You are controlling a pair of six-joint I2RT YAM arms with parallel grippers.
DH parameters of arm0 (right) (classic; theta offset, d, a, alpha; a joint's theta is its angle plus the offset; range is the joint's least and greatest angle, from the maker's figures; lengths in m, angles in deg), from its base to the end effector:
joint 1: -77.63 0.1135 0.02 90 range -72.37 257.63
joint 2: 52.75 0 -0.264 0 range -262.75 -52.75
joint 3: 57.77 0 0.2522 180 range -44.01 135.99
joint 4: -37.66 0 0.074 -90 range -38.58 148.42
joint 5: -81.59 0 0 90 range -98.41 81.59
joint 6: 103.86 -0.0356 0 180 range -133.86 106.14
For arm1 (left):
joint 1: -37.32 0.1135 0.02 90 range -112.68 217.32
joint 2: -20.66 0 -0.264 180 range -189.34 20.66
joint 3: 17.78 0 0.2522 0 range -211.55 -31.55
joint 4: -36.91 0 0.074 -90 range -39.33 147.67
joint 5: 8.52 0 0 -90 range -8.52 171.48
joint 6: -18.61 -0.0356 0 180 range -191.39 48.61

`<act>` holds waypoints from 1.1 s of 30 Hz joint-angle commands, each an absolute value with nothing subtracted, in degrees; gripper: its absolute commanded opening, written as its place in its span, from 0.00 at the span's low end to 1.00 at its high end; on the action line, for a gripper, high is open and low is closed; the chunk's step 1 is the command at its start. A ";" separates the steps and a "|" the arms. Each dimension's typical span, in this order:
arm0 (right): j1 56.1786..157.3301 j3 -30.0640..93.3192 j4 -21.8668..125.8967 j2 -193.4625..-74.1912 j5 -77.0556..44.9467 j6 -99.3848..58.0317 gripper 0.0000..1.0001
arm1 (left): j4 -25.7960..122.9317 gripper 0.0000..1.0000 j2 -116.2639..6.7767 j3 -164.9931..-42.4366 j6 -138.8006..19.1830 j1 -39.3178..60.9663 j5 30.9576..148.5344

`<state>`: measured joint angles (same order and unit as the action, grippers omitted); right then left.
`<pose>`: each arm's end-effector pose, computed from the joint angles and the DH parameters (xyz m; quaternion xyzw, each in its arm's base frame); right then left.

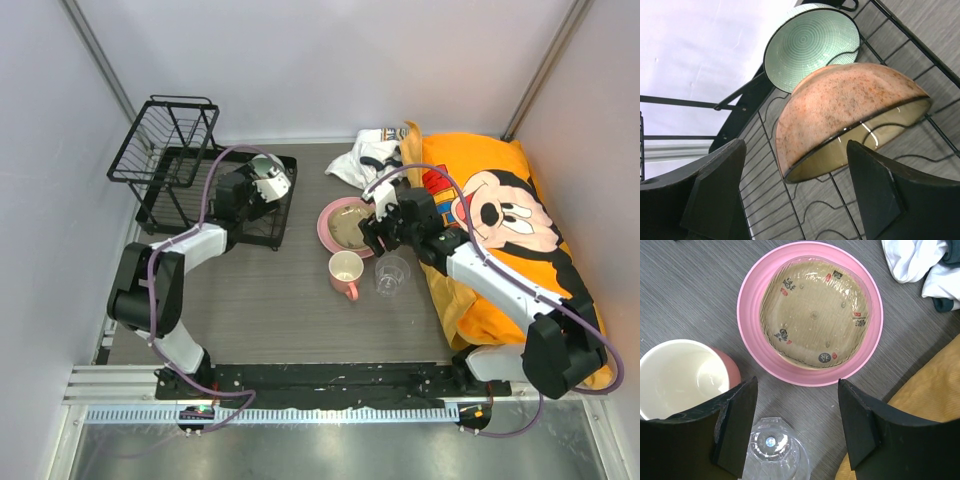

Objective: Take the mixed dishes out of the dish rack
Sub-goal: Pick up the bowl from the dish rack.

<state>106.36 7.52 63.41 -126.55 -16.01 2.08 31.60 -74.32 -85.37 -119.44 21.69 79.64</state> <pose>0.2486 0.1416 0.2682 -0.3639 0.8041 0.1102 0.4570 0.3551 -0.0982 0.2193 0.4299 0.7093 0.1687 0.5326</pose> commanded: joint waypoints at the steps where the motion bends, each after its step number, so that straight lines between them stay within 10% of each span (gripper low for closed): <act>1: 105.93 7.67 61.09 -127.36 -16.50 2.66 0.70 | 21.32 0.84 -75.40 -84.54 -120.34 21.77 79.64; 33: 103.82 7.50 61.00 -128.42 -16.76 2.75 0.70 | 13.06 0.19 -78.21 -80.85 -117.71 21.77 80.34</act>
<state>104.22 7.50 63.41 -128.53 -16.07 2.37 17.85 -77.27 -80.95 -119.88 22.45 78.87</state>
